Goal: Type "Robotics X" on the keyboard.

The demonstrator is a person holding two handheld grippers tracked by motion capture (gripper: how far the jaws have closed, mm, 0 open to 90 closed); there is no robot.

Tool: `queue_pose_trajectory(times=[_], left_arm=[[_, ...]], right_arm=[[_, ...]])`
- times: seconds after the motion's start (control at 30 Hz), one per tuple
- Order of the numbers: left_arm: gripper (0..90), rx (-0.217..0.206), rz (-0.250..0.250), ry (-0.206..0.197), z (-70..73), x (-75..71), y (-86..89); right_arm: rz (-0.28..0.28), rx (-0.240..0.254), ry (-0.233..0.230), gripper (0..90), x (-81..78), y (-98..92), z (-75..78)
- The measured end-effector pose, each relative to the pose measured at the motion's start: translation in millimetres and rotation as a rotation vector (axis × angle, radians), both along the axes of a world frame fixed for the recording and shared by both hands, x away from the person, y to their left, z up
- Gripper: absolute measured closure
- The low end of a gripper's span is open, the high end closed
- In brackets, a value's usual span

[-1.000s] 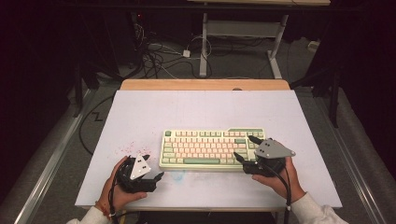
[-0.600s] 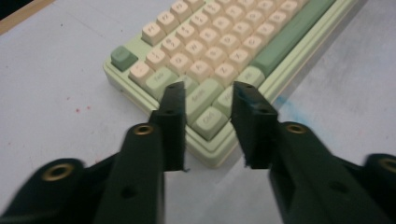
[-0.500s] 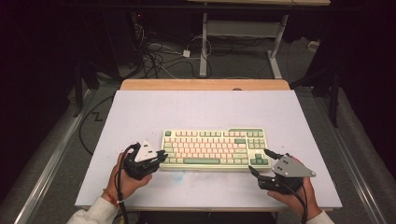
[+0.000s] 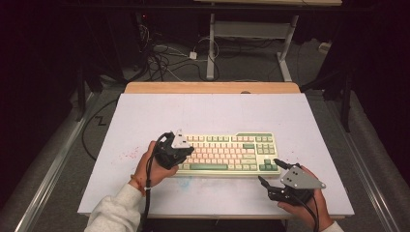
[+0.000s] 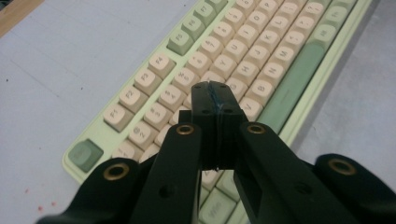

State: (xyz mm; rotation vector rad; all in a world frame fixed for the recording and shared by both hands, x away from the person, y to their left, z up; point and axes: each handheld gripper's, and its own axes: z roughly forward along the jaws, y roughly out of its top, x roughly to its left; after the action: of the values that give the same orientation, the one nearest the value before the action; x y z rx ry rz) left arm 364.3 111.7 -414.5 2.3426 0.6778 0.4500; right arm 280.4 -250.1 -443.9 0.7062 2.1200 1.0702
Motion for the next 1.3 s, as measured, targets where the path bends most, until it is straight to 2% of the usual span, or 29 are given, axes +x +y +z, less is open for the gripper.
queue_pose_trajectory(times=[0.03,0.17,0.37,0.53,0.73,0.87,1.1,1.2,1.27,1.3], left_arm=[[87.3,-0.006,-0.013,0.012,-0.5,2.8,-3.1],[87.3,0.021,-0.042,0.032,-4.7,11.1,-16.0],[87.3,0.046,-0.051,0.054,-11.8,23.4,-29.9],[87.3,0.071,-0.047,0.052,-15.5,30.5,-38.0],[87.2,0.086,-0.045,0.061,-19.7,36.5,-43.4],[86.9,0.11,-0.039,0.065,-23.1,40.2,-46.6],[86.1,0.112,-0.037,0.068,-25.1,42.7,-49.9],[86.2,0.123,-0.035,0.061,-25.5,43.0,-52.2],[87.0,0.146,-0.044,0.065,-27.8,43.6,-54.2],[87.2,0.144,-0.045,0.07,-27.3,43.7,-54.6]], right_arm=[[0.002,-0.003,0.001,27.0,0.2,0.4,-0.4],[0.002,-0.013,-0.001,27.0,1.2,1.1,-1.3],[0.009,-0.016,0.01,27.0,2.6,1.4,-3.3],[0.015,-0.038,0.023,27.1,4.2,2.5,-7.0],[0.018,-0.041,0.026,27.1,4.6,3.0,-7.8],[0.023,-0.048,0.034,27.1,4.8,4.3,-9.1],[0.027,-0.052,0.032,27.1,5.2,4.5,-9.3],[0.028,-0.057,0.035,27.2,5.1,5.1,-10.0],[0.029,-0.061,0.038,27.6,5.2,5.3,-10.3],[0.03,-0.082,0.048,27.7,5.5,6.2,-11.5]])
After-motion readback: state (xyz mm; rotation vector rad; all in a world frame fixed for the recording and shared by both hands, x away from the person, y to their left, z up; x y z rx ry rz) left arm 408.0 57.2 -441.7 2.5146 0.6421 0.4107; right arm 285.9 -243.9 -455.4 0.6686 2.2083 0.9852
